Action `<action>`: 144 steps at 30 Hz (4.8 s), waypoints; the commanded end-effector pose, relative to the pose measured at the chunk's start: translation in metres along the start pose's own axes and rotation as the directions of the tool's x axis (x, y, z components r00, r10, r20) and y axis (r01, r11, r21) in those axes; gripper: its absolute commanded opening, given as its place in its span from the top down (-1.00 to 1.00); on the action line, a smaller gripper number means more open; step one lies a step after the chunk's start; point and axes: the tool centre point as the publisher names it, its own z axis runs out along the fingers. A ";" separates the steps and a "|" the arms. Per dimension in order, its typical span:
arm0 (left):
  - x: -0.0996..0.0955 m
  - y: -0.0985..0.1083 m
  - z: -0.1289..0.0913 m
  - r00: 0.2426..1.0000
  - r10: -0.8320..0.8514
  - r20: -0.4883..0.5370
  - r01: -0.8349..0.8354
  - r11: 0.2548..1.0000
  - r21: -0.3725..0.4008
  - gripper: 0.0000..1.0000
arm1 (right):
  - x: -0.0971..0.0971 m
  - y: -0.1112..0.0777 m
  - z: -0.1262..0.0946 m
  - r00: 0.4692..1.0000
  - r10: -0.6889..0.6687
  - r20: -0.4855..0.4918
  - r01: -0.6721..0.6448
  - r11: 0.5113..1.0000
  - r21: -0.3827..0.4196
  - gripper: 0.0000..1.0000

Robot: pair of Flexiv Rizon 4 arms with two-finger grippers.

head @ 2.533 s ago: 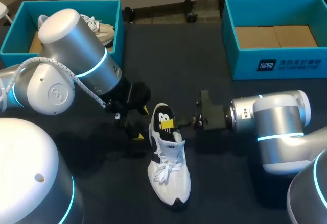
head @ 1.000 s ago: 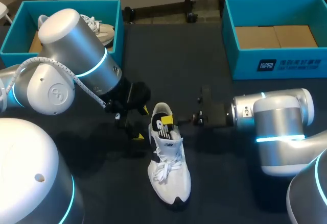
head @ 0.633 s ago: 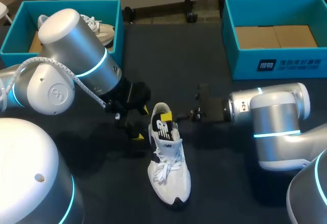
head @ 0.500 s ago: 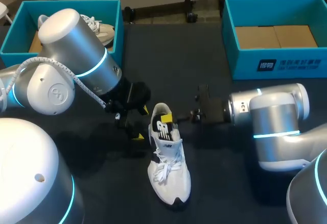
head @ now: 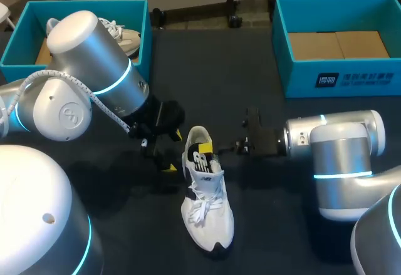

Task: Take the shoe out of the shoebox, open the shoe tongue, remove and reinsert the insole, then place the shoe into the shoebox

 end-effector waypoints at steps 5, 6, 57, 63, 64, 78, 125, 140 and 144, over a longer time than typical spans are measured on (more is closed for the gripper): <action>0.001 0.001 0.000 1.000 0.002 0.002 -0.002 1.000 0.001 -1.00 | 0.013 0.024 -0.009 0.999 -0.035 0.033 0.035 0.999 0.018 -1.00; 0.001 0.001 0.000 1.000 0.002 0.002 -0.002 1.000 0.001 -1.00 | 0.014 0.026 -0.011 0.999 -0.038 0.037 0.037 0.999 0.023 -1.00; -0.021 0.051 -0.061 0.998 0.004 -0.059 -0.015 0.984 -0.180 -1.00 | 0.020 0.079 -0.061 0.913 0.060 0.403 -0.287 0.797 0.532 1.00; -0.036 0.068 -0.081 0.995 0.056 -0.079 -0.069 0.984 -0.166 -1.00 | 0.028 0.075 -0.058 0.894 0.038 0.446 -0.276 0.830 0.484 1.00; -0.038 0.072 -0.086 0.994 0.073 -0.087 -0.086 0.983 -0.160 -1.00 | 0.032 0.075 -0.056 0.889 0.011 0.457 -0.259 0.835 0.485 1.00; -0.055 0.116 -0.127 0.966 0.226 -0.130 -0.243 0.960 -0.138 -1.00 | 0.062 0.057 -0.033 0.797 -0.098 0.596 -0.222 0.870 0.440 1.00; -0.082 0.149 -0.166 0.946 0.294 -0.137 -0.320 0.917 -0.238 -1.00 | 0.046 0.022 0.014 0.384 -0.213 0.898 -0.324 0.880 0.347 1.00; -0.099 0.153 -0.172 0.931 0.318 -0.178 -0.354 0.906 -0.233 -1.00 | 0.024 0.009 0.000 0.203 -0.274 0.940 -0.352 0.875 0.331 1.00; -0.099 0.153 -0.172 0.927 0.327 -0.186 -0.365 0.901 -0.233 -1.00 | 0.019 0.004 -0.004 0.133 -0.286 0.949 -0.386 0.867 0.316 1.00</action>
